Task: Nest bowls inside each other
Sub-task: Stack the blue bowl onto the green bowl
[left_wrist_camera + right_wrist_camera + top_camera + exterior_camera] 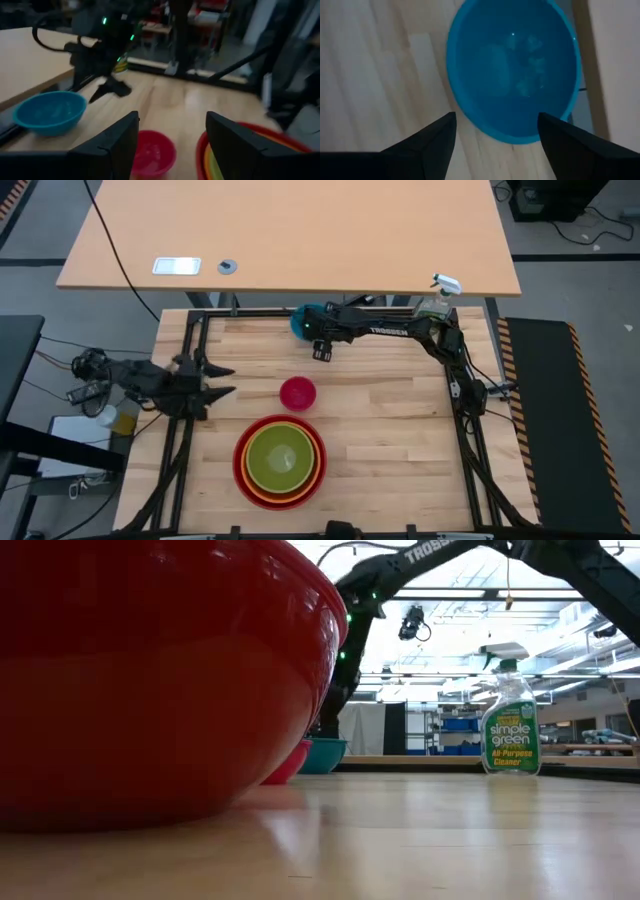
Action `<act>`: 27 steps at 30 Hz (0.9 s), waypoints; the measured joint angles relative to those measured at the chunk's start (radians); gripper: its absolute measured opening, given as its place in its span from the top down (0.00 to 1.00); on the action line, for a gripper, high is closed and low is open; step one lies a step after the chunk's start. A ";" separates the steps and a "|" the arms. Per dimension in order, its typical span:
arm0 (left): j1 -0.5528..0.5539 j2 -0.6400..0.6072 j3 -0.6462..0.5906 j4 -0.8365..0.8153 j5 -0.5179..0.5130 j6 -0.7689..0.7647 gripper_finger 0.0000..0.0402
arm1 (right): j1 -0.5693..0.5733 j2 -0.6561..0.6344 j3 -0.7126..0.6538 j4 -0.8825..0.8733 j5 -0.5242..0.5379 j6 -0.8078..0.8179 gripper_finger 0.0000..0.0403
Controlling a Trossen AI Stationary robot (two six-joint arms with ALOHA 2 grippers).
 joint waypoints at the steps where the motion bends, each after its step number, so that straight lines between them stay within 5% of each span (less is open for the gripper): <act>1: 0.007 0.046 0.008 0.013 -0.008 0.007 0.43 | 0.004 0.000 0.023 -0.035 0.011 0.007 0.30; 7: 0.198 0.355 0.119 0.002 -0.001 0.042 0.54 | 0.018 -0.033 0.116 -0.356 0.055 0.141 0.33; 12: 0.474 0.609 0.232 0.011 0.267 0.088 0.61 | 0.018 -0.172 -0.023 -0.350 0.005 0.235 0.38; 15: 0.622 0.749 0.292 0.021 0.379 0.127 0.62 | 0.044 -0.305 -0.196 -0.261 0.045 0.291 0.41; 21: 0.808 0.954 0.412 0.028 0.396 0.310 0.62 | 0.123 -0.578 -0.577 0.084 0.083 0.413 0.42; 27: 0.926 1.143 0.586 0.008 0.456 0.517 0.63 | 0.220 -0.695 -0.763 0.334 0.136 0.459 0.42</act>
